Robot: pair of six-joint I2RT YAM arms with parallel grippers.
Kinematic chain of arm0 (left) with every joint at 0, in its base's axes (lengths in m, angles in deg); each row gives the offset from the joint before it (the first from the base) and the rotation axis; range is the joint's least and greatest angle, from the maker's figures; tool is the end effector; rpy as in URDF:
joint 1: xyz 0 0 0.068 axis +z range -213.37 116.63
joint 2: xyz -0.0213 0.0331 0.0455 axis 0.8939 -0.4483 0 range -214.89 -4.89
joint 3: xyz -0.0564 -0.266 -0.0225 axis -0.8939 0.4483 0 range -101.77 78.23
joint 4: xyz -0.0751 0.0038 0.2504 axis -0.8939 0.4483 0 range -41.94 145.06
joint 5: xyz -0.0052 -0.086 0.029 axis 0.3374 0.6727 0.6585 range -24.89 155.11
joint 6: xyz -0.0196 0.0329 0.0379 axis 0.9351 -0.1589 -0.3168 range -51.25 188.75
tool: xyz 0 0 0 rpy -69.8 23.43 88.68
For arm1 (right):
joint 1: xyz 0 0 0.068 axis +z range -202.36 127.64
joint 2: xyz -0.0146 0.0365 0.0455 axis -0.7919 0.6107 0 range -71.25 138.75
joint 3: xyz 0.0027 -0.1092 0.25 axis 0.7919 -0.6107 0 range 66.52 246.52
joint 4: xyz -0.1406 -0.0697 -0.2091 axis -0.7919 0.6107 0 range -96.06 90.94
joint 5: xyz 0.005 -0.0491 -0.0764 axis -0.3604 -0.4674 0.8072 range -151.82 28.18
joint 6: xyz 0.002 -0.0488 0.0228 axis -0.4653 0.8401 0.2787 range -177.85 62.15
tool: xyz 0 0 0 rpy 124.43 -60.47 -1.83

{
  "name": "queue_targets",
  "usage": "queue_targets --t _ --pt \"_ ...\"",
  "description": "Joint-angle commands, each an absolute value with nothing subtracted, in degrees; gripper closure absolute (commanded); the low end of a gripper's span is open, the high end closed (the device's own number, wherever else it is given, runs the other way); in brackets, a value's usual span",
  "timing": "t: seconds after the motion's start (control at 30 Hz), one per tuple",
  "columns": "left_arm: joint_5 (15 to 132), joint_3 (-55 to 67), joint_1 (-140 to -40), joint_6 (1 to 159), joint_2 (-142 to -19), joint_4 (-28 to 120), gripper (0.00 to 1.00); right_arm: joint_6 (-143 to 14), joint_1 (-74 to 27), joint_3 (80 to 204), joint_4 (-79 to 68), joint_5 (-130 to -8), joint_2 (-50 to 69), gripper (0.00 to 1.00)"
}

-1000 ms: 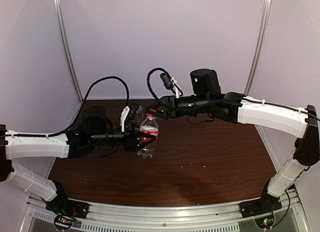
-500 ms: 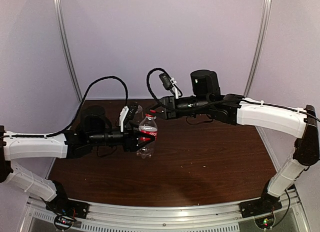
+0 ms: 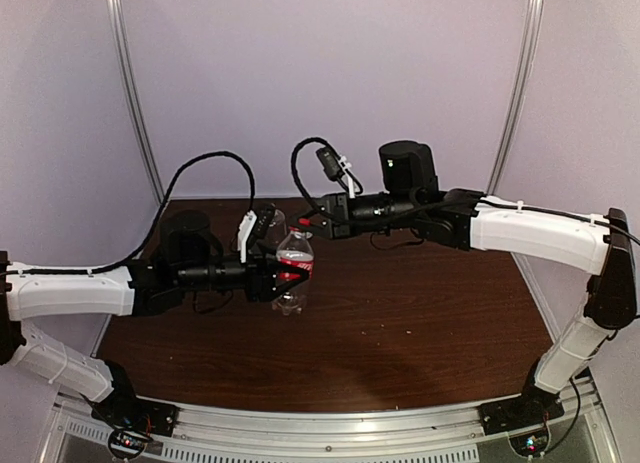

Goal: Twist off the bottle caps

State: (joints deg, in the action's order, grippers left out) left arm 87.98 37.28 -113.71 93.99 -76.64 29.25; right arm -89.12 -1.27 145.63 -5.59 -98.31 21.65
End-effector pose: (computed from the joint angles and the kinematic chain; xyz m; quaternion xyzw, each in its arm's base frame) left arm 0.1699 -0.2267 0.2682 0.2874 0.7163 -0.4998 0.3931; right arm 0.2256 0.3128 0.3518 -0.3183 0.7055 0.5698 0.2761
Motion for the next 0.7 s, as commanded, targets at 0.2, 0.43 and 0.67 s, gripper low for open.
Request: queue_targets --t 0.2,0.43,0.67 --pt "89.1 37.2 -114.1 93.0 -75.4 25.8 0.76 -84.9 -0.9 144.1 -9.0 -102.5 21.7 1.00" --pt "99.2 40.1 -114.1 94.7 -74.6 18.2 0.78 -75.0 -1.2 144.1 -8.8 -113.1 21.8 1.00" --pt "114.1 43.8 -114.1 99.2 -72.6 4.3 0.77 -64.6 -1.2 145.3 -8.2 -136.3 23.6 1.00"
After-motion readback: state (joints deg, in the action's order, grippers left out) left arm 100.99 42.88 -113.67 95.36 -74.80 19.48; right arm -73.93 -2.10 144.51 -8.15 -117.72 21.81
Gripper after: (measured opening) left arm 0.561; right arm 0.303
